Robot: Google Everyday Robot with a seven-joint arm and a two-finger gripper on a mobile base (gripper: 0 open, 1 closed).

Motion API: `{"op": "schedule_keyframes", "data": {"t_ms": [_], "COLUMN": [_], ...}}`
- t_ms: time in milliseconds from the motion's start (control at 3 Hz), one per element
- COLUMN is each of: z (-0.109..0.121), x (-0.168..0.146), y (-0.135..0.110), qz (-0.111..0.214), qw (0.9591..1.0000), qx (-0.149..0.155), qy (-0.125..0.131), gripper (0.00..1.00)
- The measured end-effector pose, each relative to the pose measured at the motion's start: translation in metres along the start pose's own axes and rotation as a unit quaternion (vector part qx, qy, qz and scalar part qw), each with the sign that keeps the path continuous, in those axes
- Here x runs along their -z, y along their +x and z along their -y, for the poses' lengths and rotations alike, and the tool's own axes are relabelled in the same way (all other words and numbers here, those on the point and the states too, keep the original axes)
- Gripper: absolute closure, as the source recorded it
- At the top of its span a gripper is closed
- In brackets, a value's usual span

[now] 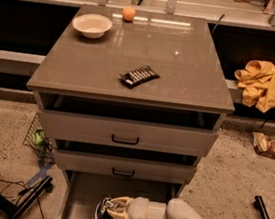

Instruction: Pick blue chip bag from bottom drawer and place on counter

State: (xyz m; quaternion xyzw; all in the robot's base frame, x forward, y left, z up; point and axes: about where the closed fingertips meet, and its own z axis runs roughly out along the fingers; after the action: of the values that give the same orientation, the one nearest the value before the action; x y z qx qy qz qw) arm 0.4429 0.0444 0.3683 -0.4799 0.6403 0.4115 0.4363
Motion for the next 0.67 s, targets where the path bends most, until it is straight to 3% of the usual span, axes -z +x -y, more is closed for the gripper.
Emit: {"op": "schedule_keyframes", "data": {"t_ms": [333, 667], "z": [0.009, 0.014], "x": [0.053, 0.090], "y": [-0.045, -0.084], "qz": [0.002, -0.020], "qw": [0.9993, 0.9974], "qx": [-0.012, -0.029], "qy": [0.034, 0.062], "gripper": [1.00, 1.00]}}
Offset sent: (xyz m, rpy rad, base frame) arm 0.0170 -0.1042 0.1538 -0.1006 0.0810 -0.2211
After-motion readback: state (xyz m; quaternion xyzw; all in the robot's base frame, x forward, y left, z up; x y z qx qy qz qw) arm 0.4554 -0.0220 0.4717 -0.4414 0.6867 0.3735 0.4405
